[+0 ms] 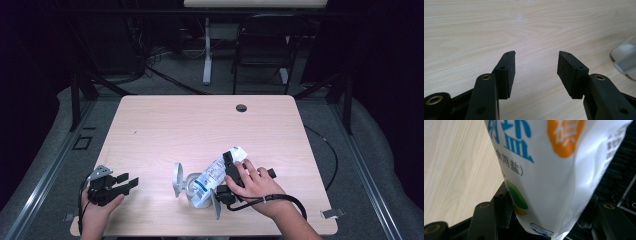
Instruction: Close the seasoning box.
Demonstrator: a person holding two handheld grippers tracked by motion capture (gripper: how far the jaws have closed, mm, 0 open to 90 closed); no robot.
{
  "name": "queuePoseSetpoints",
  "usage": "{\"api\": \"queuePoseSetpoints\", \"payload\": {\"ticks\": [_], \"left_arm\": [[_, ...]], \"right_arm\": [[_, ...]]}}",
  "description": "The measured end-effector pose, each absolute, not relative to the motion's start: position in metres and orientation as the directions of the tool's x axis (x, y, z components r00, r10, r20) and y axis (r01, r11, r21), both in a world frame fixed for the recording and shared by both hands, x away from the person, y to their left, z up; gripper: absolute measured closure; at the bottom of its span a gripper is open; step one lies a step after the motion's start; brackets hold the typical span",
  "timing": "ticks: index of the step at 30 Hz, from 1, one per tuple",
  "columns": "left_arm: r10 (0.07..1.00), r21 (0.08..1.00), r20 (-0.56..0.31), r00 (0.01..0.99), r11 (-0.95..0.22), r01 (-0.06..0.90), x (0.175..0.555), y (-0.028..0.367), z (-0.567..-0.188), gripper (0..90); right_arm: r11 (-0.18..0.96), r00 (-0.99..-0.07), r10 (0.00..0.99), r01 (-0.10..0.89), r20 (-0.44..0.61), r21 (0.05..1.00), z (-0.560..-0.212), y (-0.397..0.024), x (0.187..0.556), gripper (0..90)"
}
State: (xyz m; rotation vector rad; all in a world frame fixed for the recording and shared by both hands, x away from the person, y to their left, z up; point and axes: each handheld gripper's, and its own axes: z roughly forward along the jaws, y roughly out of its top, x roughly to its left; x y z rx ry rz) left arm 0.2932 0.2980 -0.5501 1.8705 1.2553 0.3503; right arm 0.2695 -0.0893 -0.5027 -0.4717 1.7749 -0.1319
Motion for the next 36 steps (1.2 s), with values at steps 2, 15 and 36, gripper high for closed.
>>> {"api": "queuePoseSetpoints", "payload": {"ticks": [2, 15, 36], "left_arm": [[0.863, 0.762, -0.21, 0.46, -0.15, 0.629, 0.2932, 0.298, -0.5502, 49.0], [0.864, 0.763, -0.211, 0.458, -0.148, 0.629, 0.2931, 0.2981, -0.5503, 49.0], [0.865, 0.762, -0.21, 0.455, -0.147, 0.631, 0.2932, 0.2989, -0.5506, 49.0]], "right_arm": [[0.91, -0.184, -0.382, -0.245, -0.906, -0.335, -0.5026, -0.0894, 0.2695, 42.8], [0.911, -0.185, -0.381, -0.244, -0.906, -0.333, -0.502, -0.0895, 0.2693, 43.0], [0.907, -0.178, -0.387, -0.248, -0.905, -0.34, -0.5018, -0.0896, 0.269, 43.9]]}}
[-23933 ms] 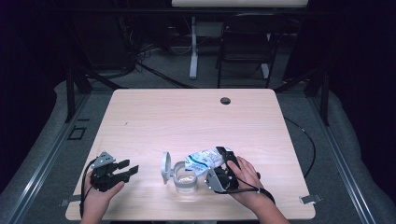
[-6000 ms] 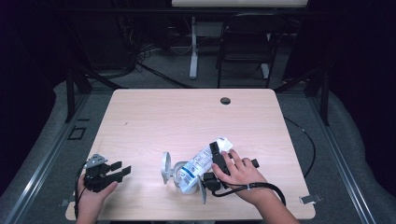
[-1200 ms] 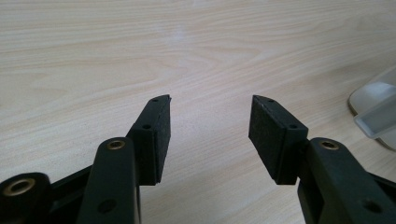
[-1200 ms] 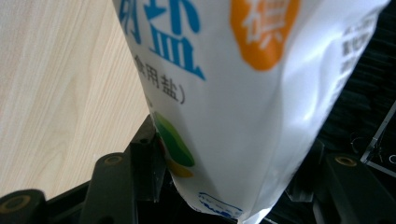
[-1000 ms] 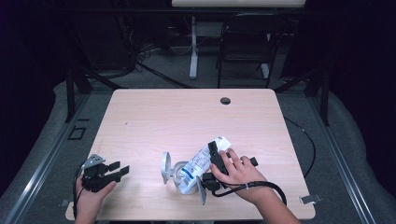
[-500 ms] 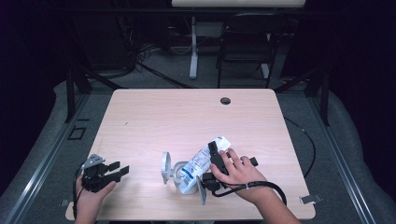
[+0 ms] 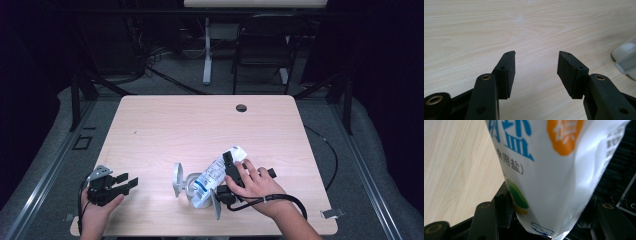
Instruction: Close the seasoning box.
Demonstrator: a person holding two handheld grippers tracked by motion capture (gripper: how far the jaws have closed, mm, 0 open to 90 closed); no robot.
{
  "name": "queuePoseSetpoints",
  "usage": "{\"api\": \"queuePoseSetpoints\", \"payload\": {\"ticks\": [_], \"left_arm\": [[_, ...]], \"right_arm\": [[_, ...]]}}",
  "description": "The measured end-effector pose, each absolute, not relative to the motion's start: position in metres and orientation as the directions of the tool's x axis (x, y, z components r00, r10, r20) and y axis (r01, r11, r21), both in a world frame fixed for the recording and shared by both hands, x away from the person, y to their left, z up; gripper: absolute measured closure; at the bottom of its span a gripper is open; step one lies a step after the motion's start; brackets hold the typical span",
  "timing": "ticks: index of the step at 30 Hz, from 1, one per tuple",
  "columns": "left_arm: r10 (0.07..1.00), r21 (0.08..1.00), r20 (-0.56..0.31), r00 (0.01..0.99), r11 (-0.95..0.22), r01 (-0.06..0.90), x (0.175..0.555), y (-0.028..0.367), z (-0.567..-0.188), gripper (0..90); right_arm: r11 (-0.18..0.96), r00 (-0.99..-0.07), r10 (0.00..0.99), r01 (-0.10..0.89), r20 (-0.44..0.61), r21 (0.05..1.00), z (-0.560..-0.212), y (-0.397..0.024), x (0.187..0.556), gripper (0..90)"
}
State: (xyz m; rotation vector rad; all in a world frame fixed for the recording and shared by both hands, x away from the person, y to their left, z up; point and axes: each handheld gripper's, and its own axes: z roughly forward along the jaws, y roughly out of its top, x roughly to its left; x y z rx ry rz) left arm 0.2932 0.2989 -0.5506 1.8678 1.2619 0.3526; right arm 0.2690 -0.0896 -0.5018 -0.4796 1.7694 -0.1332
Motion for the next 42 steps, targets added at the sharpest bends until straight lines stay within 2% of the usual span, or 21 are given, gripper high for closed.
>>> {"api": "queuePoseSetpoints", "payload": {"ticks": [42], "left_arm": [[0.866, 0.76, -0.211, 0.454, -0.147, 0.633, 0.2934, 0.3004, -0.5515, 49.0]], "right_arm": [[0.901, -0.173, -0.402, -0.246, -0.899, -0.356, -0.5007, -0.0889, 0.2684, 44.1]]}}
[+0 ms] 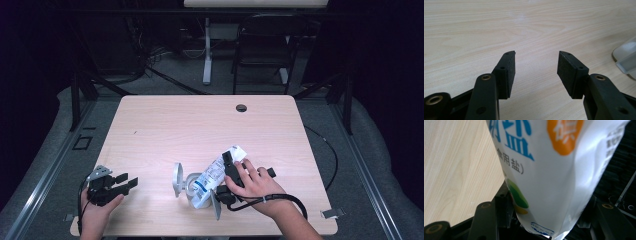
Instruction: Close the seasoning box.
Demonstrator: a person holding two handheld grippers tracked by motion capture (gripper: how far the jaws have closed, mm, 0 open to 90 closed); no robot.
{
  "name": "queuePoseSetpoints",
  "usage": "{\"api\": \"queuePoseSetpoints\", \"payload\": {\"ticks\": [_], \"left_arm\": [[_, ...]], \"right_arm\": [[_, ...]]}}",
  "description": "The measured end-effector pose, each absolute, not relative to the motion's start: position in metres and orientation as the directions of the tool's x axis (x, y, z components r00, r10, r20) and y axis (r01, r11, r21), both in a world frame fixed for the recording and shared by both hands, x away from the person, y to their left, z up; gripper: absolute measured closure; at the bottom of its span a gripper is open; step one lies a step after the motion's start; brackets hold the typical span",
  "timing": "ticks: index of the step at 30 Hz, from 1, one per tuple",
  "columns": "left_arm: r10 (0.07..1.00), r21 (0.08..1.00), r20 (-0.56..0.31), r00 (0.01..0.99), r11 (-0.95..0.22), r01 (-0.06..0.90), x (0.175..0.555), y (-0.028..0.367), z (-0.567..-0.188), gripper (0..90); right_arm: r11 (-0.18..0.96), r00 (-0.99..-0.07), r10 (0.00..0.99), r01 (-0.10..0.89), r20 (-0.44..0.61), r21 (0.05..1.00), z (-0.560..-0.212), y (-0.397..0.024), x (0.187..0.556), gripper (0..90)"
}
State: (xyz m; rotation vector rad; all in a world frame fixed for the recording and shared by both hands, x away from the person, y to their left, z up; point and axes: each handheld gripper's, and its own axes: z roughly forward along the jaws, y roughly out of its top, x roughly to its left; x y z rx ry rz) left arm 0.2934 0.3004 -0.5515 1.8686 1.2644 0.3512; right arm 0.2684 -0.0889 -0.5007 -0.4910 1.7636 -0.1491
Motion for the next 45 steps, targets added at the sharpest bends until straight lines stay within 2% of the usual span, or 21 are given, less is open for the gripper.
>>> {"api": "queuePoseSetpoints", "payload": {"ticks": [45], "left_arm": [[0.867, 0.761, -0.213, 0.451, -0.143, 0.633, 0.2932, 0.3019, -0.5516, 49.0]], "right_arm": [[0.897, -0.169, -0.411, -0.248, -0.896, -0.365, -0.4994, -0.0878, 0.268, 46.8]]}}
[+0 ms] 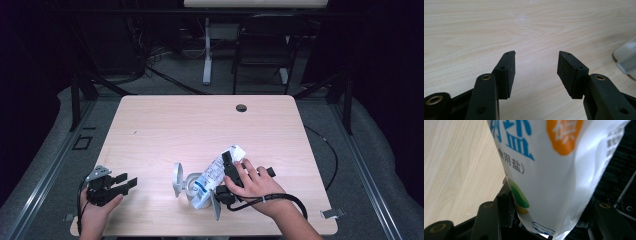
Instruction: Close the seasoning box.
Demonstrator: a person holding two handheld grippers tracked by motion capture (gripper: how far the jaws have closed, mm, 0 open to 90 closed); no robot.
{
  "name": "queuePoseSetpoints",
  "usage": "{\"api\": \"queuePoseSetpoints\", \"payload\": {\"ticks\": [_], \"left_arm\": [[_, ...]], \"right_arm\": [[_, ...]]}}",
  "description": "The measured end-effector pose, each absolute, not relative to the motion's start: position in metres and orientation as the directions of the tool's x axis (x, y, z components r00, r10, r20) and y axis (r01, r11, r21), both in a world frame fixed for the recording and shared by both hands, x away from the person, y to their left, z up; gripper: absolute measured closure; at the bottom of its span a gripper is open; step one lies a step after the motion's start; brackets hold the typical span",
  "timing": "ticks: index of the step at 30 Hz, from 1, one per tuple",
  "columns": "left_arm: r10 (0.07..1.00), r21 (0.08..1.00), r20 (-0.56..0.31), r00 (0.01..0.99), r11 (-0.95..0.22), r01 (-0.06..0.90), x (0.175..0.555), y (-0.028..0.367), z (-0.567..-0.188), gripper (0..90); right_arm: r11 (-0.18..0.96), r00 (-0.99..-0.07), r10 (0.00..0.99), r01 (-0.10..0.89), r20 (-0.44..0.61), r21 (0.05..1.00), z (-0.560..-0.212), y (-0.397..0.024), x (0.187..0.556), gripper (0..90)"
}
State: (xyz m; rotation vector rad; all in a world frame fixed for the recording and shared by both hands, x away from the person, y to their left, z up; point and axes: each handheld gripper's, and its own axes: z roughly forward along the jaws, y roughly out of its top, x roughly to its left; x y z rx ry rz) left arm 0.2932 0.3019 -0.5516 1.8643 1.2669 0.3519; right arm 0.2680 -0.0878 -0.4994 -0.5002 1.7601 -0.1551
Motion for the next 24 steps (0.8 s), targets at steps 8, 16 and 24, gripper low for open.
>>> {"api": "queuePoseSetpoints", "payload": {"ticks": [8, 16, 24], "left_arm": [[0.867, 0.761, -0.212, 0.451, -0.143, 0.633, 0.2932, 0.3019, -0.5516, 49.0], [0.867, 0.76, -0.213, 0.451, -0.143, 0.634, 0.293, 0.3022, -0.5511, 49.0], [0.867, 0.76, -0.213, 0.451, -0.143, 0.634, 0.2931, 0.3023, -0.5511, 49.0]], "right_arm": [[0.895, -0.168, -0.414, -0.252, -0.895, -0.367, -0.4992, -0.0874, 0.2685, 47.3], [0.896, -0.173, -0.413, -0.251, -0.894, -0.365, -0.4987, -0.0871, 0.2683, 48.8], [0.898, -0.177, -0.41, -0.25, -0.895, -0.362, -0.4977, -0.0866, 0.2681, 50.2]]}}
